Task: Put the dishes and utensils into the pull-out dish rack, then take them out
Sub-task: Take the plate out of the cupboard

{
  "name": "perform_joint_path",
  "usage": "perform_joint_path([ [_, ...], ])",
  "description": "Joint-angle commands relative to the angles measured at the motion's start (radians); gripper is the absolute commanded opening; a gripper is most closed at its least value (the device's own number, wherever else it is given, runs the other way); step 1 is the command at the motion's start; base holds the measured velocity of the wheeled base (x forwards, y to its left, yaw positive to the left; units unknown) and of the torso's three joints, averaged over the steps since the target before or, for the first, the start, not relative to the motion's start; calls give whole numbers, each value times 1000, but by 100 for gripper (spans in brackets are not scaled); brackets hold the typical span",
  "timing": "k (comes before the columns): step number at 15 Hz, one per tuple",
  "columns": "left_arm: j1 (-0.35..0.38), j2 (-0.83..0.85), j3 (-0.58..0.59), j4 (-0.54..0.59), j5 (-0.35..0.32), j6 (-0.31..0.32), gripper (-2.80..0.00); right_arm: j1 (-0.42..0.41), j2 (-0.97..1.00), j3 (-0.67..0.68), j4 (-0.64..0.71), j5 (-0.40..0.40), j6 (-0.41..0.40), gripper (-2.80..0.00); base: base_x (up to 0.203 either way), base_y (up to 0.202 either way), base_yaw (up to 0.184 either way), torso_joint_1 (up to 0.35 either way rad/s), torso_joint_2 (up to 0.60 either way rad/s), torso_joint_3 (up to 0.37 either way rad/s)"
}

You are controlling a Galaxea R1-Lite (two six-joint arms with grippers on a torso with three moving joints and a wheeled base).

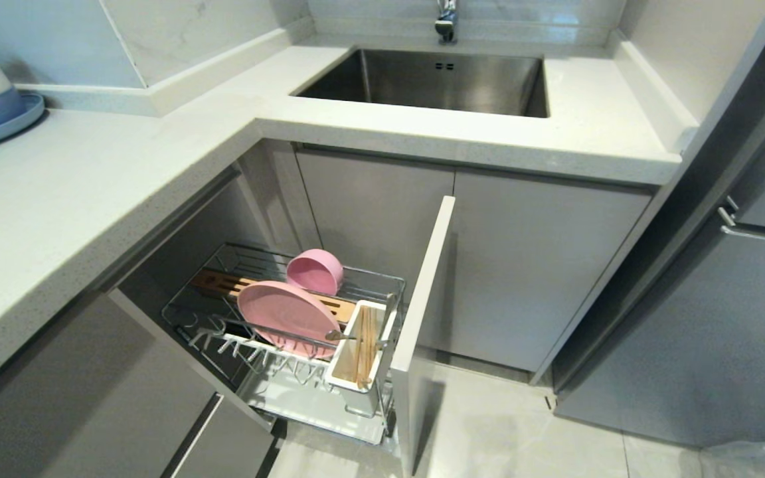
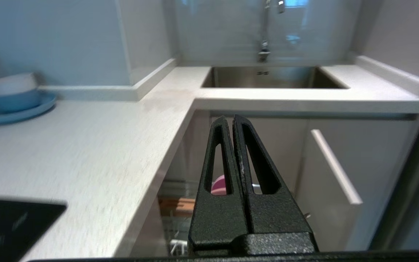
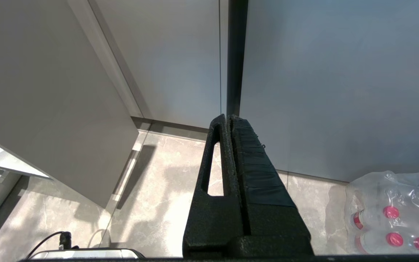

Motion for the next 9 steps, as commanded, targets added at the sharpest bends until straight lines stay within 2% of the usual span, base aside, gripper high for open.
perform_joint_path([
  [1,-9,157,-129,15,-10,0,-280,0,0,2,0,0,0,-280,0,0,0,0,0,0],
  [4,-29,367,-370,29,-24,-9,-280,0,0,2,0,0,0,-280,0,0,0,0,0,0],
  [5,-34,425,-430,31,-26,-41,-280,0,0,2,0,0,0,-280,0,0,0,0,0,0],
  [6,-37,466,-476,33,-27,-107,-280,0,0,2,0,0,0,-280,0,0,0,0,0,0],
  [9,-54,576,-553,39,1,-400,-280,0,0,2,0,0,0,-280,0,0,0,0,0,0],
])
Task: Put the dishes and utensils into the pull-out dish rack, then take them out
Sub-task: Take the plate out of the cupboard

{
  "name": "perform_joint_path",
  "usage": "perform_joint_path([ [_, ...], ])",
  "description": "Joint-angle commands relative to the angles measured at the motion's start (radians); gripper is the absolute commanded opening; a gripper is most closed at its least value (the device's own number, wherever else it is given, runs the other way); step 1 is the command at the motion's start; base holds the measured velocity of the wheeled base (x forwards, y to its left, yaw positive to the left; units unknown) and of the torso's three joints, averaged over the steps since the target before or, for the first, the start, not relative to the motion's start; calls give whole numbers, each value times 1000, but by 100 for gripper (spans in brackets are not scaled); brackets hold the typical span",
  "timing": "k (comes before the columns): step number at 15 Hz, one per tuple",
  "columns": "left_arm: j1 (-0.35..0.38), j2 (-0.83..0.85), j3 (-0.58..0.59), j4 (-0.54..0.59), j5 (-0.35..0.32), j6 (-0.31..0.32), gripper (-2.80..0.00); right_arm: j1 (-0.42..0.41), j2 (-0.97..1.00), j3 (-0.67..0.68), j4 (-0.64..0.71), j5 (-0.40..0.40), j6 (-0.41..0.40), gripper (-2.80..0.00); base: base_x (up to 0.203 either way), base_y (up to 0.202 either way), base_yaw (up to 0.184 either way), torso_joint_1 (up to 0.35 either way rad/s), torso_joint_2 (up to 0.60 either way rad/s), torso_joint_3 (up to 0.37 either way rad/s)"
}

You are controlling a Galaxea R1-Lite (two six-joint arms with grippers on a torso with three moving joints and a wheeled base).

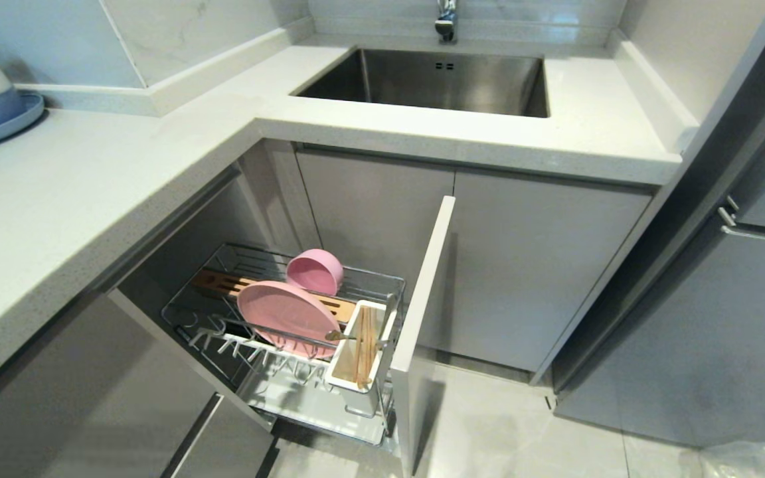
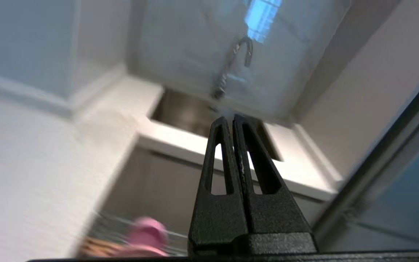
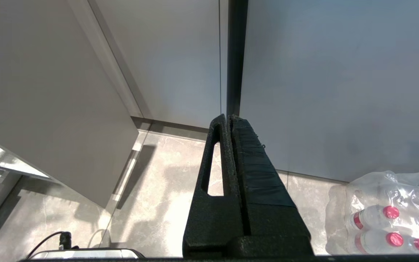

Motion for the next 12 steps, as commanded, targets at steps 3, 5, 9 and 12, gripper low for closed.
perform_joint_path([
  [3,-52,155,33,45,14,-217,-280,0,0,2,0,0,0,-280,0,0,0,0,0,0],
  [5,-66,259,21,71,20,-286,-280,0,0,2,0,0,0,-280,0,0,0,0,0,0],
  [9,-100,490,-148,233,31,-320,-280,0,0,2,0,0,0,-280,0,0,0,0,0,0],
  [12,-163,623,-287,416,38,-367,-280,0,0,2,0,0,0,-280,0,0,0,0,0,0],
])
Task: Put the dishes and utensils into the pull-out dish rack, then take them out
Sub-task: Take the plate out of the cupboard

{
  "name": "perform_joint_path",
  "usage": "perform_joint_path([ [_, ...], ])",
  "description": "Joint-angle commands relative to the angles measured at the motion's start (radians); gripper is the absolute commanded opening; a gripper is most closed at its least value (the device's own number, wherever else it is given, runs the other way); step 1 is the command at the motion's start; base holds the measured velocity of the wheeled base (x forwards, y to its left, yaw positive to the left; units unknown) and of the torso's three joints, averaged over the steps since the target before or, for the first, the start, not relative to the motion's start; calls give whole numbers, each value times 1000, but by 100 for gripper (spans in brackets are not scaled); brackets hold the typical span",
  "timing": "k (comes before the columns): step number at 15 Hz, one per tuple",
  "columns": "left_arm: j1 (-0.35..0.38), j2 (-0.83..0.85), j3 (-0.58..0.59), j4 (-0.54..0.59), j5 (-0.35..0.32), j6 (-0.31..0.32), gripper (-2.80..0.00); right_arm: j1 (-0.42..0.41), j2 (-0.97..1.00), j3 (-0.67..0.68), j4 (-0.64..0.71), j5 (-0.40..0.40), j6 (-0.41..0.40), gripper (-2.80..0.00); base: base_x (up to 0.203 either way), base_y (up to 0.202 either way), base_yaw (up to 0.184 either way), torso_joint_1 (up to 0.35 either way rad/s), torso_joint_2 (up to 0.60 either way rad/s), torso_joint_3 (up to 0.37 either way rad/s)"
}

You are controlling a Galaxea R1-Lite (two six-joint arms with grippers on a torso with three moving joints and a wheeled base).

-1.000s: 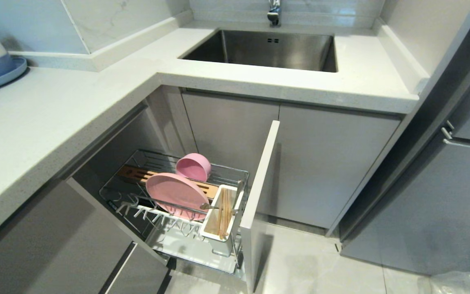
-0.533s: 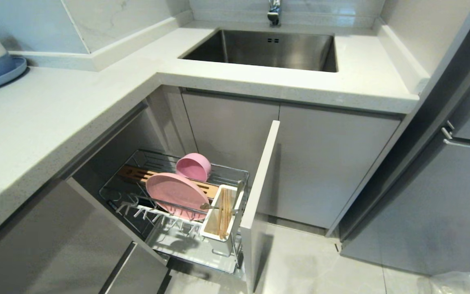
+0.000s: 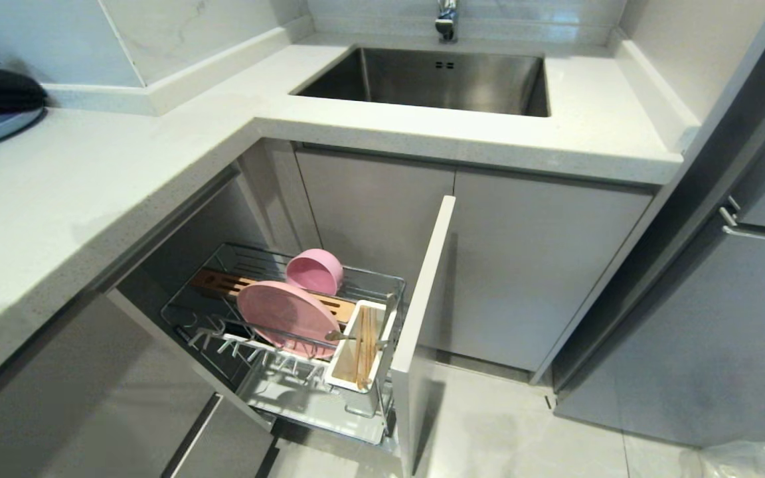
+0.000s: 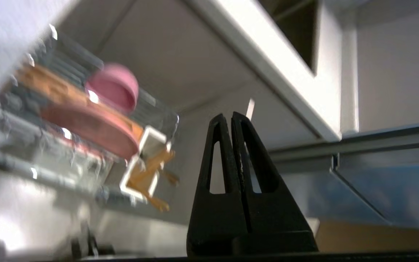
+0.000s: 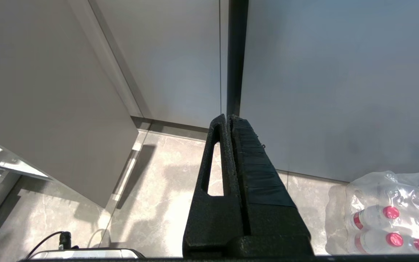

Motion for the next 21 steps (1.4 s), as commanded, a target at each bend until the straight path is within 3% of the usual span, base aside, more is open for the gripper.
perform_joint_path([
  [1,-44,111,-44,35,1,-30,-280,0,0,2,0,0,0,-280,0,0,0,0,0,0],
  [4,-111,200,-55,120,3,-40,-280,0,0,2,0,0,0,-280,0,0,0,0,0,0],
  [7,-133,322,-53,137,29,-66,-280,0,0,2,0,0,0,-280,0,0,0,0,0,0],
  [11,-138,481,-71,69,190,-173,-280,0,0,2,0,0,0,-280,0,0,0,0,0,0],
  [16,-178,643,-152,3,400,-214,-280,0,0,2,0,0,0,-280,0,0,0,0,0,0],
  [21,-179,731,-182,76,388,-289,-280,0,0,2,0,0,0,-280,0,0,0,0,0,0],
])
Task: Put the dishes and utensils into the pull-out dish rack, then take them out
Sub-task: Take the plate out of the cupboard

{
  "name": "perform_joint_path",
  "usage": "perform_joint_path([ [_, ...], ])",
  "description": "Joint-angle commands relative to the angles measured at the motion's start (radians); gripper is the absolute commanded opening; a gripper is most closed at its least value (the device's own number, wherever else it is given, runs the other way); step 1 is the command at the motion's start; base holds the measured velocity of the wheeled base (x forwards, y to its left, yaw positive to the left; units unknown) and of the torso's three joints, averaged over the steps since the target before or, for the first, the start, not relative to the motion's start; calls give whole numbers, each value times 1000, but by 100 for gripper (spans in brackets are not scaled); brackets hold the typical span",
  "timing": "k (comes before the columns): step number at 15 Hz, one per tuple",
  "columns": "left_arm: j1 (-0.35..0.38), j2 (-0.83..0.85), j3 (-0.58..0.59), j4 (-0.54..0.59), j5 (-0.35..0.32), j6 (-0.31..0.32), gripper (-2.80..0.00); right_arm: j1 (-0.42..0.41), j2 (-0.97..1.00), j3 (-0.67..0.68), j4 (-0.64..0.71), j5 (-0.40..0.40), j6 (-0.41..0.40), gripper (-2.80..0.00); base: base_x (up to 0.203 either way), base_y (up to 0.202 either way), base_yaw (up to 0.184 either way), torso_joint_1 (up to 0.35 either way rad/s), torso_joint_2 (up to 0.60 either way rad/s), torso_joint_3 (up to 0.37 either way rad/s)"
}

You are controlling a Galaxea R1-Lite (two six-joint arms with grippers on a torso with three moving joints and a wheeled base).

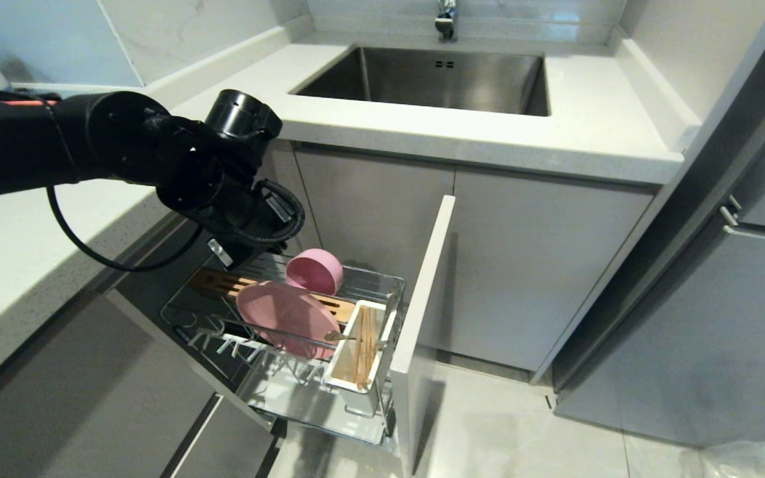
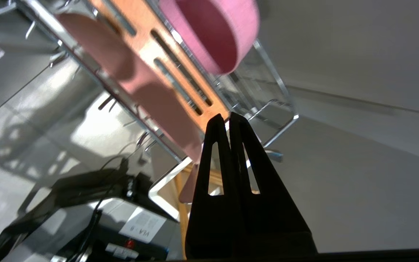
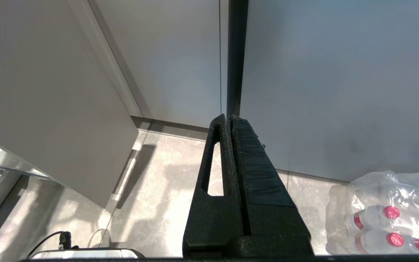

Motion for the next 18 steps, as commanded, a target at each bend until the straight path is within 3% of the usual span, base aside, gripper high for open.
perform_joint_path([
  [1,1,20,2,30,2,-21,-280,0,0,2,0,0,0,-280,0,0,0,0,0,0],
  [3,1,6,5,94,4,-66,-280,0,0,2,0,0,0,-280,0,0,0,0,0,0],
  [9,-2,3,23,101,10,-73,-280,0,0,2,0,0,0,-280,0,0,0,0,0,0],
  [10,-1,3,23,102,10,-79,0,0,0,2,0,0,0,-280,0,0,0,0,0,0],
  [18,2,48,30,107,13,-133,0,0,0,2,0,0,0,-280,0,0,0,0,0,0],
])
